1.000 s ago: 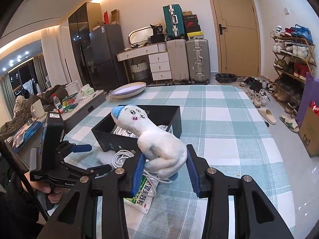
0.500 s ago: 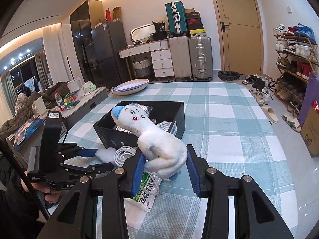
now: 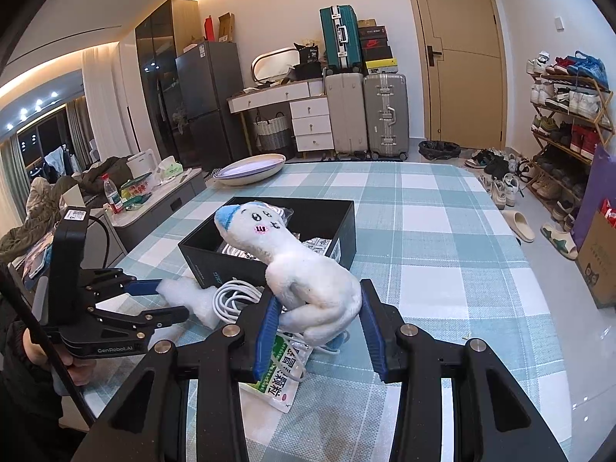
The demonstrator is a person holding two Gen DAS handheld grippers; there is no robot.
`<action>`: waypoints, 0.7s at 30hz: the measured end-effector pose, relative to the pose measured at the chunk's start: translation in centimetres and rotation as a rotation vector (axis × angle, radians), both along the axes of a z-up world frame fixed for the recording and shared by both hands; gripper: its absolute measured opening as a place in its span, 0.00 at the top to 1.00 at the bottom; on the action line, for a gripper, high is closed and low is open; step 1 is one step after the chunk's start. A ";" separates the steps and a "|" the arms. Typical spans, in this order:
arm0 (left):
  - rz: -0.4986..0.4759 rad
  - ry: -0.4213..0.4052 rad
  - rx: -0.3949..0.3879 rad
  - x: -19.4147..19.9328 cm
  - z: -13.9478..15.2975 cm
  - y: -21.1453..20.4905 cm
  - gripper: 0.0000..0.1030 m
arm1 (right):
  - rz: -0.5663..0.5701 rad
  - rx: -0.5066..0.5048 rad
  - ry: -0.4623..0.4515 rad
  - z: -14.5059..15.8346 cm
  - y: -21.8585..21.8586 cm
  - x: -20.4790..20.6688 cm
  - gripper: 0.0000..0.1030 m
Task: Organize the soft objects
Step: 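Lift the plush toy with the right gripper while the left gripper grasps the white foam, then carry the foam and plush toy over the black box and release both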
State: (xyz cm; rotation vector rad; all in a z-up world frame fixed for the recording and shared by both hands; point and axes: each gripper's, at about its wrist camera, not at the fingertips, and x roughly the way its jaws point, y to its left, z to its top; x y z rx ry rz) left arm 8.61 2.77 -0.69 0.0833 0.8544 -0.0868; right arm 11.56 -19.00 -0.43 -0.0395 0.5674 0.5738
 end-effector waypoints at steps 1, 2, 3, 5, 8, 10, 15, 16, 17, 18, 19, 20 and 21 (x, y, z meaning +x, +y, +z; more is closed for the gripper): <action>0.006 -0.002 -0.001 -0.1 0.1 0.3 0.50 | -0.001 -0.001 -0.001 0.1 0.1 -0.1 0.61; 0.012 -0.007 -0.004 -0.2 0.2 0.5 0.50 | -0.002 -0.002 -0.003 0.1 0.1 -0.1 0.61; 0.019 -0.011 -0.008 -0.4 0.3 0.8 0.50 | -0.002 -0.004 -0.003 0.1 0.2 -0.1 0.61; 0.033 -0.028 -0.021 -0.5 0.9 1.3 0.50 | -0.002 -0.003 -0.005 0.1 0.3 0.0 0.61; 0.046 -0.063 -0.032 -0.6 1.9 1.6 0.50 | 0.000 -0.005 -0.012 0.2 0.6 0.1 0.61; 0.053 -0.086 -0.041 -0.7 2.6 1.8 0.50 | 0.001 0.000 -0.022 0.5 0.7 0.2 0.61; 0.090 -0.137 -0.073 -0.6 4.3 2.8 0.50 | -0.001 0.021 -0.046 1.7 0.9 0.4 0.61; 0.096 -0.146 -0.081 -0.6 4.6 3.0 0.50 | -0.002 0.031 -0.047 1.9 0.8 0.5 0.61; 0.101 -0.152 -0.087 -0.4 4.9 3.2 0.50 | -0.006 0.041 -0.050 2.2 0.7 0.7 0.61; 0.106 -0.160 -0.093 -0.3 5.2 3.3 0.50 | -0.007 0.052 -0.051 2.6 0.6 0.9 0.61; 0.108 -0.170 -0.096 -0.2 5.5 3.4 0.50 | -0.005 0.065 -0.050 2.9 0.5 1.1 0.61; 0.109 -0.179 -0.097 -0.1 5.8 3.5 0.50 | -0.008 0.080 -0.050 3.3 0.3 1.4 0.61; 0.110 -0.188 -0.098 0.0 6.1 3.5 0.50 | -0.012 0.085 -0.054 3.7 0.3 1.6 0.61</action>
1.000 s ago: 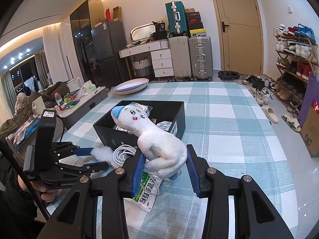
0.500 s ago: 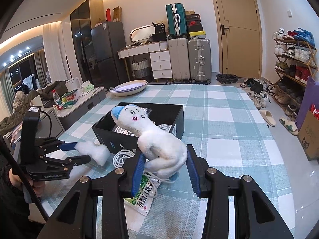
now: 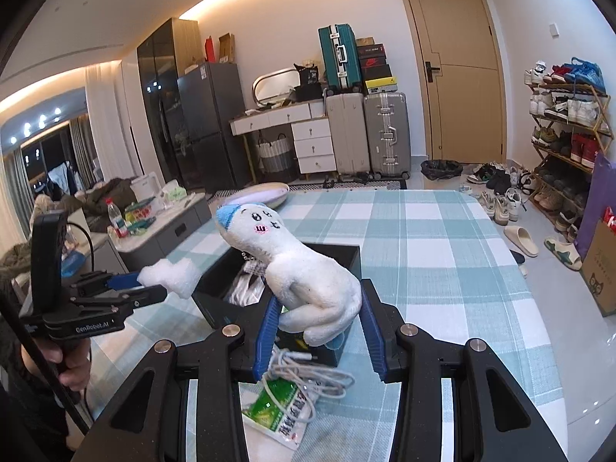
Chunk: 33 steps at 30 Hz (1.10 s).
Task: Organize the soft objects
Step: 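Carry the foam and plush toy over the black box and release both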
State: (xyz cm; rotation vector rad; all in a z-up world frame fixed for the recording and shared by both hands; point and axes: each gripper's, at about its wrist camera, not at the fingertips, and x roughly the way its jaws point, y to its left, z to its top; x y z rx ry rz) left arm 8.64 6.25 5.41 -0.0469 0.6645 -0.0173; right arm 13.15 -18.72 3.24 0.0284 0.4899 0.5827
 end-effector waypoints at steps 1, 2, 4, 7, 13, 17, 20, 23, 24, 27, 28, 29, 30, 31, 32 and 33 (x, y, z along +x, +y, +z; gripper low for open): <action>0.001 -0.006 -0.001 0.2 0.2 0.0 0.50 | -0.002 0.002 -0.006 0.3 0.0 0.2 0.61; 0.000 -0.010 0.000 0.4 0.4 0.0 0.50 | -0.003 0.004 -0.008 0.5 0.0 0.5 0.61; 0.000 -0.018 0.008 1.0 0.7 -0.1 0.50 | -0.009 -0.002 -0.008 0.8 0.2 1.0 0.61; -0.003 -0.025 0.022 2.0 1.1 -0.4 0.50 | -0.009 -0.012 -0.007 0.9 0.7 1.8 0.61; 0.000 -0.014 0.029 4.5 0.7 -0.9 0.50 | 0.000 -0.029 0.035 -0.2 1.7 3.7 0.61; 0.005 -0.001 0.035 6.1 0.2 -1.2 0.50 | 0.005 -0.050 0.056 -1.0 2.6 4.9 0.61; 0.009 0.012 0.048 7.1 -0.2 -1.6 0.50 | 0.006 -0.070 0.077 -1.7 3.2 5.8 0.61; 0.013 0.022 0.052 7.9 -0.7 -1.6 0.50 | 0.012 -0.078 0.098 -2.4 3.9 6.6 0.61; 0.017 0.028 0.055 8.2 -0.9 -1.7 0.50 | 0.012 -0.082 0.105 -2.6 4.1 6.8 0.61; 0.014 0.047 0.049 8.9 -1.5 -1.8 0.50 | 0.021 -0.096 0.121 -3.1 4.7 7.4 0.61; 0.011 0.050 0.050 9.1 -1.7 -1.9 0.50 | 0.024 -0.099 0.124 -3.2 4.9 7.5 0.61; 0.010 0.055 0.056 9.4 -1.9 -2.0 0.50 | 0.026 -0.109 0.127 -3.3 5.2 7.7 0.61; 0.008 0.060 0.060 9.6 -2.1 -2.1 0.50 | 0.029 -0.114 0.131 -3.4 5.4 7.9 0.61; 0.007 0.066 0.063 9.9 -2.2 -2.3 0.50 | 0.033 -0.117 0.135 -3.5 5.7 8.1 0.61; 0.008 0.065 0.068 10.0 -2.3 -2.4 0.50 | 0.035 -0.124 0.144 -3.7 6.0 8.3 0.61; 0.006 0.064 0.078 10.1 -2.4 -2.6 0.50 | 0.037 -0.129 0.149 -3.8 6.3 8.4 0.61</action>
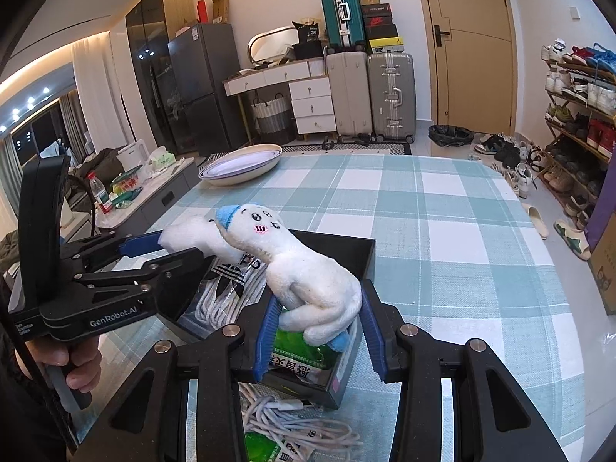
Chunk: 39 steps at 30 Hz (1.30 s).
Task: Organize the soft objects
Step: 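Carry the foam and plush toy over the black box and release both, then move the right gripper to the coiled white cable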
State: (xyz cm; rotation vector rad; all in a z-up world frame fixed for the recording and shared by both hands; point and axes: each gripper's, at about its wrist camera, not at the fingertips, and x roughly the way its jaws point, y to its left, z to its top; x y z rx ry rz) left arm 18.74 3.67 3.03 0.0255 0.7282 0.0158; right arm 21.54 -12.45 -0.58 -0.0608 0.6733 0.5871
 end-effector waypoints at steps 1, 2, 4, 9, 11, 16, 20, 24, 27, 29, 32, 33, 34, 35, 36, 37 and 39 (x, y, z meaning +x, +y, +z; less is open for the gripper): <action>-0.001 -0.001 0.007 0.1 0.0 -0.2 0.50 | 0.001 -0.006 0.001 -0.1 0.2 0.2 0.61; -0.001 0.000 0.008 0.2 0.0 -0.3 0.50 | 0.000 -0.014 0.003 -0.2 0.5 0.3 0.61; -0.008 0.003 0.008 0.5 0.0 -0.5 0.50 | -0.004 -0.033 -0.006 -0.3 1.0 0.4 0.61; -0.017 0.004 0.047 1.2 -0.2 -1.3 0.50 | -0.005 -0.074 -0.018 -0.7 1.9 0.8 0.61; -0.018 0.005 0.064 1.5 -0.2 -1.7 0.50 | -0.013 -0.081 -0.024 -0.8 2.0 0.8 0.61; -0.008 0.007 0.068 2.2 -0.3 -1.8 0.50 | -0.001 -0.092 0.008 -1.2 2.5 1.3 0.61; -0.015 0.003 0.093 2.1 -0.4 -2.1 0.49 | 0.017 -0.104 -0.010 -1.3 2.6 1.1 0.56; -0.039 0.002 0.060 1.4 -0.3 -1.9 0.39 | 0.055 -0.084 -0.080 -0.2 2.0 -0.3 0.44; -0.042 -0.010 0.066 0.6 -0.2 -2.0 0.32 | 0.052 -0.084 -0.118 0.4 1.2 -1.1 0.29; -0.046 -0.021 0.074 0.1 0.1 -2.1 0.28 | 0.039 -0.068 -0.119 0.7 0.4 -1.2 0.20; -0.053 -0.066 0.074 -1.1 0.9 -2.3 0.11 | 0.016 -0.038 -0.117 0.8 -0.8 -1.4 0.06; -0.055 -0.073 0.070 -1.4 1.1 -2.4 0.07 | 0.019 -0.031 -0.118 0.8 -1.1 -1.5 0.05; -0.059 -0.076 0.062 -1.7 1.4 -2.4 0.02 | 0.021 -0.024 -0.114 0.8 -1.4 -1.7 0.03; -0.057 -0.084 0.054 -2.1 1.7 -2.4 0.01 | 0.023 -0.018 -0.106 0.8 -1.7 -1.8 0.01; -0.057 -0.091 0.043 -2.5 2.0 -2.4 0.00 | 0.026 -0.012 -0.099 0.8 -2.0 -2.0 0.01; -0.058 -0.095 0.035 -2.9 2.2 -2.3 0.00 | 0.026 -0.009 -0.092 0.9 -2.3 -2.2 0.01; -0.076 -0.116 0.035 -3.7 2.6 -2.3 0.00 | 0.021 0.004 -0.094 1.0 -3.2 -2.8 0.01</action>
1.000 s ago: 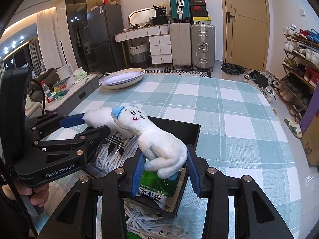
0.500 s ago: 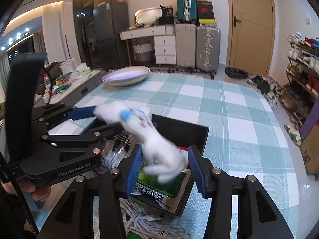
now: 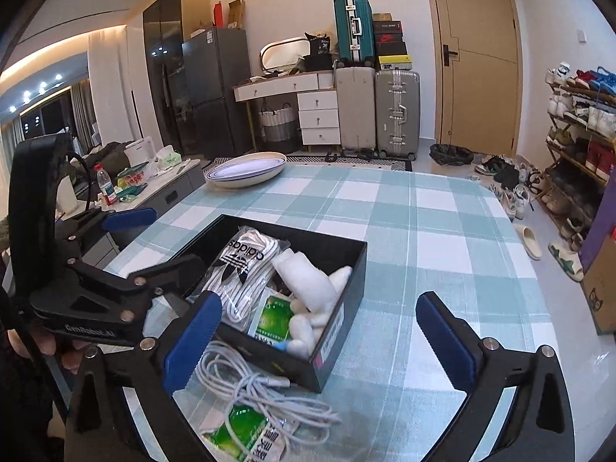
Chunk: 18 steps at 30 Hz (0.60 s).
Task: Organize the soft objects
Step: 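Move the right gripper to the coiled white cable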
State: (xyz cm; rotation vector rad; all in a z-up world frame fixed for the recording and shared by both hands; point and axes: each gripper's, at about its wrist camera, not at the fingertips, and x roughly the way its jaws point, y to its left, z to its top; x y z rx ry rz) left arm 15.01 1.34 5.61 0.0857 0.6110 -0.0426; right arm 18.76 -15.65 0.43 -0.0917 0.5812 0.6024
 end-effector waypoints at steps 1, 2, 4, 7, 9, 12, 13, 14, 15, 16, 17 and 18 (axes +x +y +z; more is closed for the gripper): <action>0.011 -0.009 -0.002 -0.4 0.1 0.1 0.00 | -0.003 0.005 0.000 0.0 -0.4 -0.2 0.01; 0.017 -0.014 -0.005 -0.8 0.2 0.2 0.00 | -0.006 0.011 0.001 0.0 -0.9 -0.5 0.01; 0.026 -0.006 -0.022 -1.3 0.0 0.4 0.00 | -0.018 0.022 0.003 0.1 -1.9 -1.0 0.01; 0.023 0.002 -0.029 -1.9 -0.6 0.5 0.00 | -0.019 0.038 0.025 0.0 -3.1 -1.9 0.01; 0.028 0.009 -0.034 -2.2 -1.0 0.6 0.00 | -0.021 0.040 0.036 -0.2 -3.5 -2.2 0.00; 0.031 0.021 -0.056 -2.6 -1.6 0.7 0.00 | -0.018 0.013 0.047 -0.6 -3.4 -2.3 0.00; 0.027 0.019 -0.057 -2.8 -1.9 0.7 0.00 | -0.012 0.017 0.052 -0.7 -3.4 -2.4 0.00; 0.025 0.024 -0.049 -2.9 -2.2 0.6 0.00 | -0.002 0.019 0.071 -0.9 -3.3 -2.3 0.00; 0.022 0.027 -0.043 -3.1 -2.4 0.6 0.00 | 0.001 0.016 0.085 -1.1 -3.3 -2.2 0.00; 0.022 0.028 -0.041 -3.3 -2.7 0.8 0.00 | 0.002 0.015 0.099 -1.3 -3.2 -2.1 0.00; 0.026 0.032 -0.048 -3.5 -2.9 0.9 0.00 | 0.007 0.012 0.109 -1.6 -3.1 -2.1 0.00; 0.023 0.046 -0.052 -3.5 -3.1 1.0 0.00 | 0.009 0.010 0.117 -1.8 -3.0 -2.0 0.00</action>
